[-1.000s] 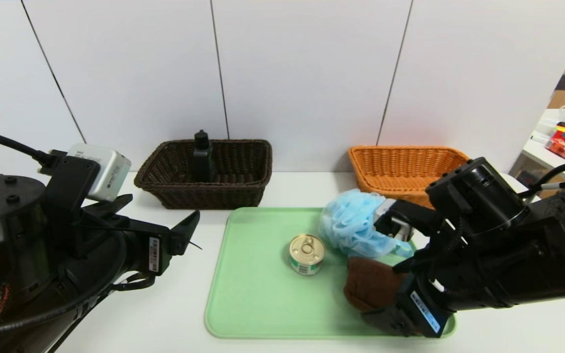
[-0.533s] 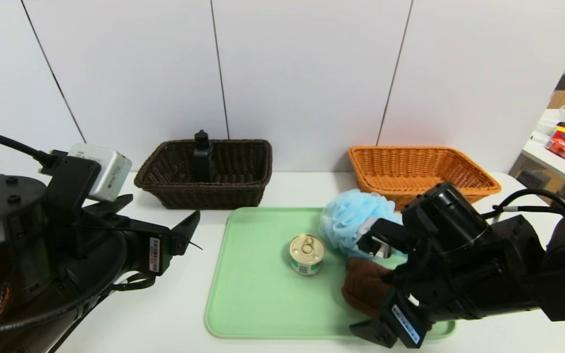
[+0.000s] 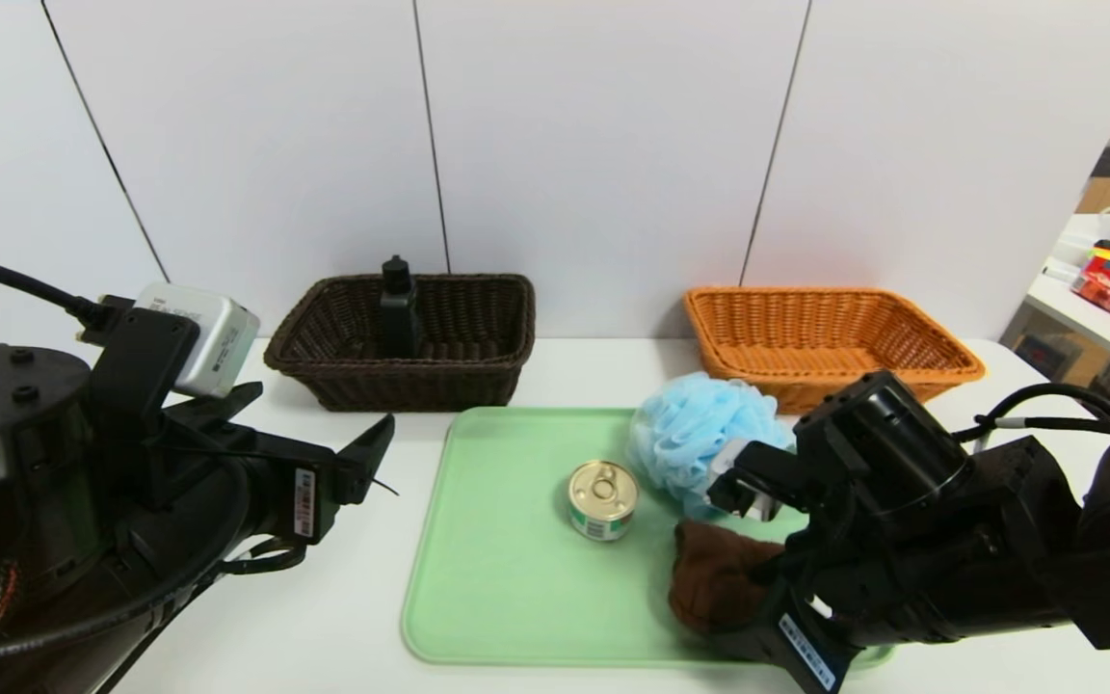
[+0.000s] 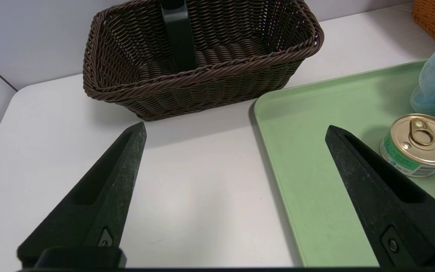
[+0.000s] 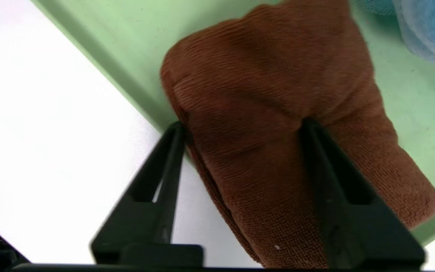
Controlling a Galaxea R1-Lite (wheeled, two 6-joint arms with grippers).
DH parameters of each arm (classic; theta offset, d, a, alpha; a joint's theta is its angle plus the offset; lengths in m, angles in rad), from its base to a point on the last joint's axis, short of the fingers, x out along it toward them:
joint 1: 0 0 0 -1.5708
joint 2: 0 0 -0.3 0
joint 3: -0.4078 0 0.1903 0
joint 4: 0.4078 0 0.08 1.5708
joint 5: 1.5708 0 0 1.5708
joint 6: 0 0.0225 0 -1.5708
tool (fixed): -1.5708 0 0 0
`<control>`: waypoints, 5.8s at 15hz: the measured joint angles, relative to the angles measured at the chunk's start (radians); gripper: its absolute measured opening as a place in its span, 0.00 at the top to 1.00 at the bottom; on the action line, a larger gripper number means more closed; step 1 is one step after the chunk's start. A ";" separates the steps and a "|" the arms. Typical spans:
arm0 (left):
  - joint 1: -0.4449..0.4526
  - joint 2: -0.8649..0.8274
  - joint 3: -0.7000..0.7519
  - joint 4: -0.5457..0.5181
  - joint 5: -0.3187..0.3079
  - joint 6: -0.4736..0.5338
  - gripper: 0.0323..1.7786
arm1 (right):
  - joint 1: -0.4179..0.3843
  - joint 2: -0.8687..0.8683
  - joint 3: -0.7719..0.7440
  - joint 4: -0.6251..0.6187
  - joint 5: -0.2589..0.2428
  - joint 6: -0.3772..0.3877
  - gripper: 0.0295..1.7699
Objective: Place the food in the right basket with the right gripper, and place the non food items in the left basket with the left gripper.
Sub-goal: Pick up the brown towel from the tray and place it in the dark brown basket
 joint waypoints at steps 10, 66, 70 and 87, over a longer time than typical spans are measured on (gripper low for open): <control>-0.007 -0.006 -0.003 -0.002 0.003 0.015 0.05 | 0.021 -0.043 0.001 0.003 -0.009 0.003 0.92; -0.007 -0.009 0.015 -0.011 0.003 0.016 0.05 | 0.048 0.636 -1.126 -0.196 -0.079 -0.075 0.92; -0.007 -0.011 0.023 -0.012 0.005 0.016 0.05 | 0.049 0.636 -1.125 -0.210 -0.079 -0.075 0.92; -0.009 -0.011 0.024 -0.013 0.005 0.016 0.05 | 0.093 0.654 -1.141 -0.447 -0.026 -0.079 0.92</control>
